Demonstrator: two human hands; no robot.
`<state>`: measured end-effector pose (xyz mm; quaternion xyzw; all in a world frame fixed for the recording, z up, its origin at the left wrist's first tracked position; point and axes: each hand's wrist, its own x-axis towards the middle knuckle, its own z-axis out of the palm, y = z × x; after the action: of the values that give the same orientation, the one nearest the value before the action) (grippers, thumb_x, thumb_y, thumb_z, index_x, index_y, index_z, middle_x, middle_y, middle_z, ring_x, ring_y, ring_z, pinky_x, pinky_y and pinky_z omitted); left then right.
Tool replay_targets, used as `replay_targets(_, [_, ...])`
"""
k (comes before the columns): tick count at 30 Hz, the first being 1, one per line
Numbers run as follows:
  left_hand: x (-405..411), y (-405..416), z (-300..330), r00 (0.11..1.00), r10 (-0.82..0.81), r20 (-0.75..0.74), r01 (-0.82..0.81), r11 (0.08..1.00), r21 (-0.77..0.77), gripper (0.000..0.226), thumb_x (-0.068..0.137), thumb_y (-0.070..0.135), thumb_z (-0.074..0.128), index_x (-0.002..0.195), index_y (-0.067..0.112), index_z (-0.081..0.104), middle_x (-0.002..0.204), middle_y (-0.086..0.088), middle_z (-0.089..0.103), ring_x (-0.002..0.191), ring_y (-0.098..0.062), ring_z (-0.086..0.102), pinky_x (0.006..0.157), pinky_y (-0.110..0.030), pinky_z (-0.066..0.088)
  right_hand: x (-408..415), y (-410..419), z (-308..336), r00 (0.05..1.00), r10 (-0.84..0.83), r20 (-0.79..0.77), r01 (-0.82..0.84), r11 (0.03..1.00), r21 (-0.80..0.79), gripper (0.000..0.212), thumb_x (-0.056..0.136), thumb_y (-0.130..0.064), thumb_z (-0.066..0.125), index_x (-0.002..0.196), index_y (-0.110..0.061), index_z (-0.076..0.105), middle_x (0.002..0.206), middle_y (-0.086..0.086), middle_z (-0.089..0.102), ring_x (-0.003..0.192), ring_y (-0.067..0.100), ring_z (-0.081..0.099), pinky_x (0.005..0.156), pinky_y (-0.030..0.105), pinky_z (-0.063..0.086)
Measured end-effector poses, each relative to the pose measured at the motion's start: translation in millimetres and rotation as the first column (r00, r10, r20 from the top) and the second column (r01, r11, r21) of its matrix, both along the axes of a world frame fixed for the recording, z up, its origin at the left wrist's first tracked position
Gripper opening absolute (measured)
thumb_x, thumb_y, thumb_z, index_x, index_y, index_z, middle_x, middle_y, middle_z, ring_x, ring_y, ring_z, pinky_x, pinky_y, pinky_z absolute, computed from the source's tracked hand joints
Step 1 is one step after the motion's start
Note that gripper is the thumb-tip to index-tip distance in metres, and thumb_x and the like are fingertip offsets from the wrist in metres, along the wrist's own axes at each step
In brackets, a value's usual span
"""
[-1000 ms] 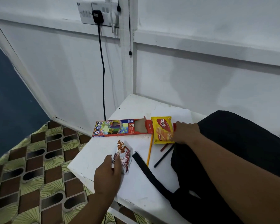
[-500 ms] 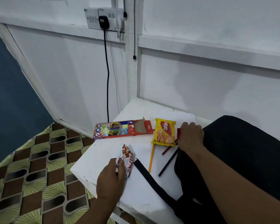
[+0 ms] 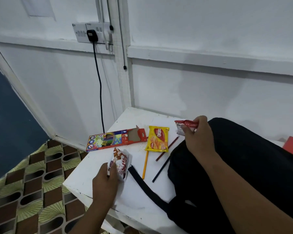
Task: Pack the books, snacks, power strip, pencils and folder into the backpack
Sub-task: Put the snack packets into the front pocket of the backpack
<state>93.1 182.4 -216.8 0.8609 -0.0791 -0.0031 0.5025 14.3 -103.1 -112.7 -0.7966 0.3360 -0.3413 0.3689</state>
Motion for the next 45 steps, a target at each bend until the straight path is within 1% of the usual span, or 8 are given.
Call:
replay_targets(8, [-36,-65,71,0.987,-0.059,0.147,0.072,0.994,-0.085,0.023,0.102,0.040,0.048,0.107,0.030,0.067,0.095,0.012,0.070,0.095,-0.010,0.061,0.095,-0.025,0.039,-86,-5,22,0.927,-0.167,0.336,-0.045,0.840,0.541,0.020,0.095,-0.038,0.064,0.107,-0.026,0.054,0.101,-0.001,0.069,0.090,0.014,0.070,0.071,0.028,0.055])
replay_targets(12, [-73,-120,98,0.964,-0.199,0.177,0.219,0.970,-0.105,0.018,0.101,0.038,0.051,0.114,0.039,0.065,0.089,0.040,0.062,0.093,0.004,0.058,0.086,-0.018,0.038,-137,-36,31,0.932,-0.191,0.306,0.002,0.851,0.526,0.020,0.099,-0.039,0.055,0.109,-0.023,0.054,0.099,-0.002,0.067,0.089,0.011,0.069,0.069,0.023,0.053])
replay_targets(23, [-236,-269,121,0.806,-0.560,0.192,0.591,0.780,-0.204,0.013,0.100,0.030,0.055,0.107,0.028,0.066,0.095,0.024,0.070,0.087,0.002,0.067,0.067,-0.008,0.049,-342,-145,17,0.867,-0.435,0.244,0.274,0.825,0.494,0.028,0.087,-0.038,0.074,0.109,-0.027,0.059,0.098,-0.003,0.071,0.085,0.013,0.071,0.068,0.029,0.056])
replay_targets(31, [-316,-321,123,0.769,-0.617,0.166,0.639,0.753,-0.160,0.014,0.099,0.032,0.055,0.107,0.028,0.066,0.095,0.026,0.069,0.088,0.001,0.067,0.067,-0.015,0.054,-432,-193,-51,0.914,-0.397,-0.076,0.372,0.752,0.544,0.052,0.083,-0.038,0.076,0.126,-0.026,0.049,0.105,-0.002,0.066,0.091,0.012,0.067,0.082,0.040,0.057])
replay_targets(34, [-337,-327,117,0.770,-0.625,0.126,0.638,0.757,-0.141,0.014,0.099,0.032,0.055,0.106,0.029,0.067,0.095,0.026,0.070,0.087,0.002,0.068,0.067,-0.015,0.054,-446,-198,-54,0.936,-0.324,-0.135,0.349,0.821,0.451,0.063,0.087,-0.024,0.074,0.139,-0.024,0.039,0.119,-0.006,0.059,0.094,0.008,0.061,0.076,0.023,0.047])
replay_targets(37, [-354,-324,111,0.775,-0.623,0.102,0.632,0.764,-0.129,0.012,0.099,0.028,0.057,0.104,0.029,0.068,0.094,0.026,0.071,0.087,0.003,0.069,0.068,-0.012,0.052,-448,-197,-51,0.909,-0.371,-0.188,0.405,0.893,0.195,0.072,0.087,-0.021,0.071,0.147,-0.019,0.032,0.137,-0.002,0.048,0.125,0.019,0.049,0.098,0.029,0.042])
replay_targets(41, [-369,-320,107,0.781,-0.622,0.054,0.622,0.770,-0.143,0.014,0.099,0.028,0.058,0.105,0.029,0.070,0.094,0.020,0.074,0.087,0.000,0.071,0.070,-0.015,0.054,-439,-181,-29,0.985,-0.172,-0.012,0.168,0.942,0.290,0.046,0.092,-0.040,0.066,0.134,-0.031,0.049,0.129,-0.014,0.057,0.120,0.006,0.055,0.103,0.036,0.049])
replay_targets(45, [-377,-319,111,0.782,-0.623,0.020,0.617,0.769,-0.166,0.015,0.097,0.024,0.061,0.109,0.028,0.071,0.097,0.016,0.075,0.090,-0.002,0.071,0.077,-0.026,0.058,-424,-148,-4,0.948,0.231,0.221,-0.318,0.750,0.580,0.033,0.093,-0.046,0.056,0.125,-0.036,0.055,0.112,-0.016,0.072,0.101,0.002,0.069,0.081,0.030,0.060])
